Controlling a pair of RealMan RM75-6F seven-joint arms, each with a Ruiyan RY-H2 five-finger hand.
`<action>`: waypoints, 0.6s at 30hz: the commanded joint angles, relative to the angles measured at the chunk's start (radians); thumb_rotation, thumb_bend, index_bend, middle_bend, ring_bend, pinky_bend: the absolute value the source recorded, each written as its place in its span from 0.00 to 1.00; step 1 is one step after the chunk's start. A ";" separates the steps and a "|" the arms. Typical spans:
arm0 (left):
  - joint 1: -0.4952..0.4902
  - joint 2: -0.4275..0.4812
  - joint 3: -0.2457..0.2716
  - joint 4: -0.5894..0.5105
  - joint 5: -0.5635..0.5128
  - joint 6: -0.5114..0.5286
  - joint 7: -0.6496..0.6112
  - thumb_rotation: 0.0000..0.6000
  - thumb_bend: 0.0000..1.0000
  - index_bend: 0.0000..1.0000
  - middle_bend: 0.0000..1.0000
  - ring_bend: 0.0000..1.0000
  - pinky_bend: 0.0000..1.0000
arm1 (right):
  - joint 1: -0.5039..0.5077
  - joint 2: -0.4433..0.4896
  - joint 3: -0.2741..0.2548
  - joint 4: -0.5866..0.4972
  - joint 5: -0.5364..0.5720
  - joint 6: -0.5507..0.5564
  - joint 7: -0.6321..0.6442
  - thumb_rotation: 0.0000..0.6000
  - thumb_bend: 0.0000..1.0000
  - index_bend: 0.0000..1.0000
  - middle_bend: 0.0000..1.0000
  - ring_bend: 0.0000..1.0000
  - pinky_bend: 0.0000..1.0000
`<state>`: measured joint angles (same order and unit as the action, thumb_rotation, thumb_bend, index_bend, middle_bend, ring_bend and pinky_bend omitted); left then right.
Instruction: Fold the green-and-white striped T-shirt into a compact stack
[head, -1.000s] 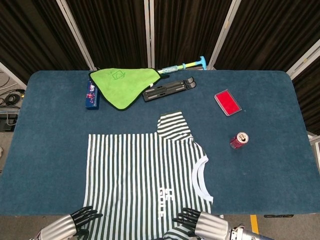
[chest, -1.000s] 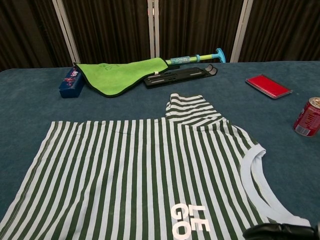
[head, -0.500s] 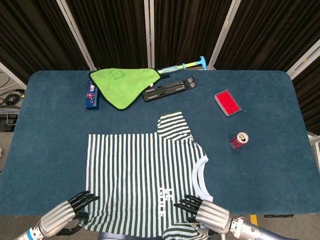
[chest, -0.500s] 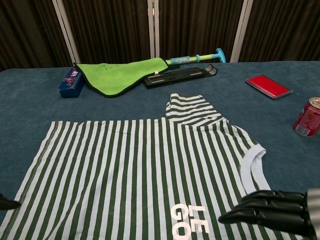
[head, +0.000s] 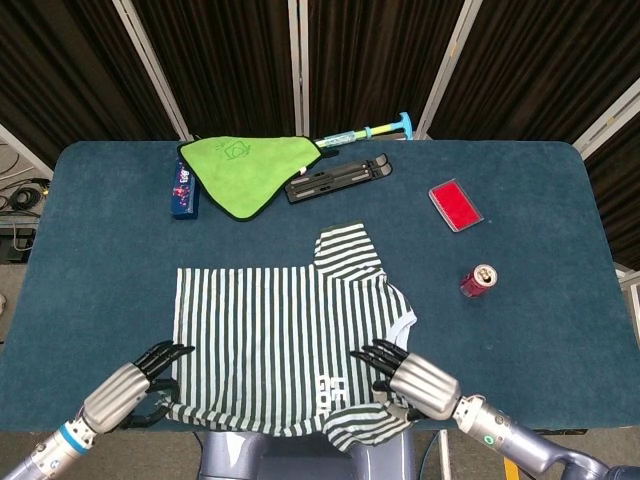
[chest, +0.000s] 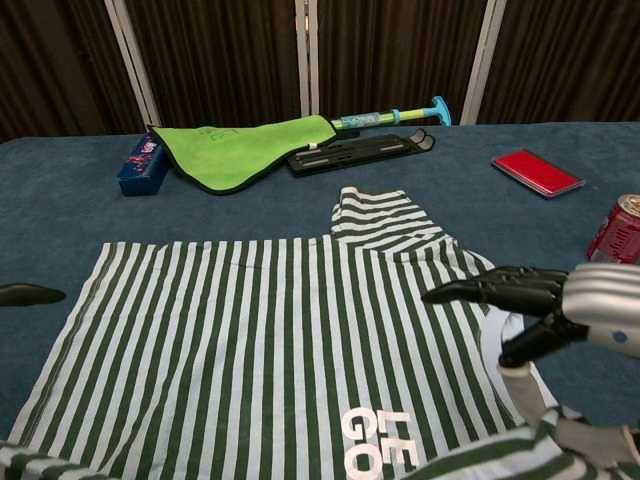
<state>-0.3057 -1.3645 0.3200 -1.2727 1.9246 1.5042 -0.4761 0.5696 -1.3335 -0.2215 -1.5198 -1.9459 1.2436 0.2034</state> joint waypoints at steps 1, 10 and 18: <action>-0.038 0.042 -0.038 -0.083 -0.064 -0.082 0.020 1.00 0.69 0.76 0.00 0.00 0.00 | 0.017 -0.017 0.034 0.028 0.035 -0.025 0.009 1.00 0.43 0.74 0.00 0.00 0.00; -0.092 0.079 -0.108 -0.161 -0.182 -0.214 0.044 1.00 0.69 0.77 0.00 0.00 0.00 | 0.051 -0.056 0.117 0.092 0.129 -0.078 0.020 1.00 0.43 0.74 0.00 0.00 0.00; -0.113 0.047 -0.175 -0.107 -0.240 -0.239 -0.016 1.00 0.69 0.77 0.00 0.00 0.00 | 0.090 -0.094 0.185 0.158 0.211 -0.144 0.008 1.00 0.43 0.74 0.00 0.00 0.00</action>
<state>-0.4116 -1.3083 0.1584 -1.3894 1.6962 1.2750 -0.4789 0.6502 -1.4179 -0.0481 -1.3759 -1.7476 1.1140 0.2165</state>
